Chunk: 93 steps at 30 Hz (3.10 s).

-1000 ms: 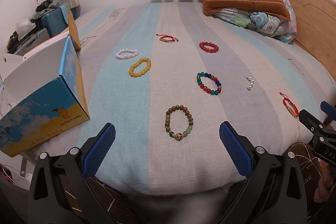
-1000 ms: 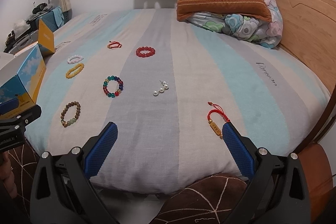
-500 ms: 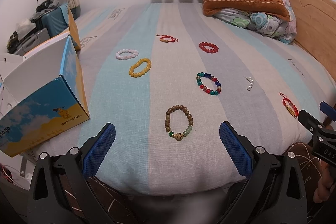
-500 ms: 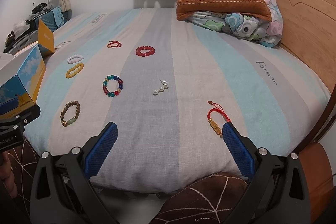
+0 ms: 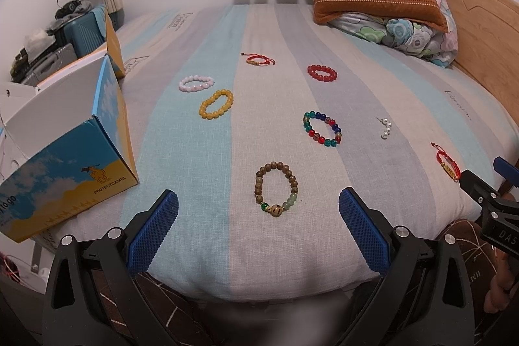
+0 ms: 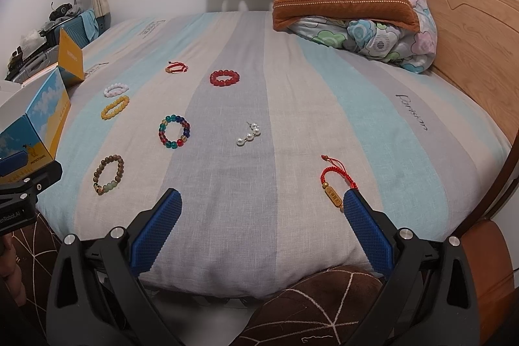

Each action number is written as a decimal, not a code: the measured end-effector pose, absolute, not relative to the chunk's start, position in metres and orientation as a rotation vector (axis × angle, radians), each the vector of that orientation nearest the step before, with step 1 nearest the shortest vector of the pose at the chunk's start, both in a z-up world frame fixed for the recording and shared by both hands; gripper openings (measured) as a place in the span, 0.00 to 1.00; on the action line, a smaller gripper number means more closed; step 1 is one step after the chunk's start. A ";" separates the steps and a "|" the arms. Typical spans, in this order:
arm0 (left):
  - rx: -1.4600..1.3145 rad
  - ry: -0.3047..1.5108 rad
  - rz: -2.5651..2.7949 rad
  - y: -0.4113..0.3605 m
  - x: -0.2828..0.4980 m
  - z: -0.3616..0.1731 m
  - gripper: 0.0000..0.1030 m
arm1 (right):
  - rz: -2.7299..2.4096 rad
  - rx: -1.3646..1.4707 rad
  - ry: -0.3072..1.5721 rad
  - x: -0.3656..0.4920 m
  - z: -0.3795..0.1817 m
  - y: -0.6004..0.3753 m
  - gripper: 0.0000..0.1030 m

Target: Organize jewelry

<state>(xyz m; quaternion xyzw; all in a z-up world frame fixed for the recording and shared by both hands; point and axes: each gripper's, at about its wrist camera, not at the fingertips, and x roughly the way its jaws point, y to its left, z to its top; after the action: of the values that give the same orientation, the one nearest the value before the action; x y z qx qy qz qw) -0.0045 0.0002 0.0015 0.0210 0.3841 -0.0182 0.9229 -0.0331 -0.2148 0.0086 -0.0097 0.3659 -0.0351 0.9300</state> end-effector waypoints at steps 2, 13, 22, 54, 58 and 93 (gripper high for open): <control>0.044 0.788 -0.037 0.000 -0.004 0.002 0.94 | -0.071 -0.020 0.750 -0.033 0.009 -0.214 0.93; 0.043 0.791 -0.038 0.001 -0.005 0.000 0.94 | -0.071 -0.022 0.751 -0.033 0.008 -0.215 0.93; 0.043 0.805 -0.034 0.003 0.002 -0.005 0.94 | -0.077 -0.016 0.761 -0.028 0.007 -0.218 0.93; 0.070 0.893 -0.040 0.002 0.089 -0.091 0.94 | -0.266 0.128 1.055 0.098 -0.092 -0.311 0.91; 0.070 0.887 -0.047 0.002 0.088 -0.092 0.92 | -0.269 0.155 1.051 0.101 -0.095 -0.314 0.85; 0.020 0.944 -0.064 0.017 0.079 -0.073 0.07 | -0.234 0.117 0.890 0.078 -0.057 -0.305 0.07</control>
<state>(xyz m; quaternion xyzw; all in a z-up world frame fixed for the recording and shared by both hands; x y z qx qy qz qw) 0.0785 0.0173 -0.0732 0.0099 0.4547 -0.0307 0.8901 0.0783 -0.3049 -0.0568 0.0563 0.4292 -0.1126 0.8944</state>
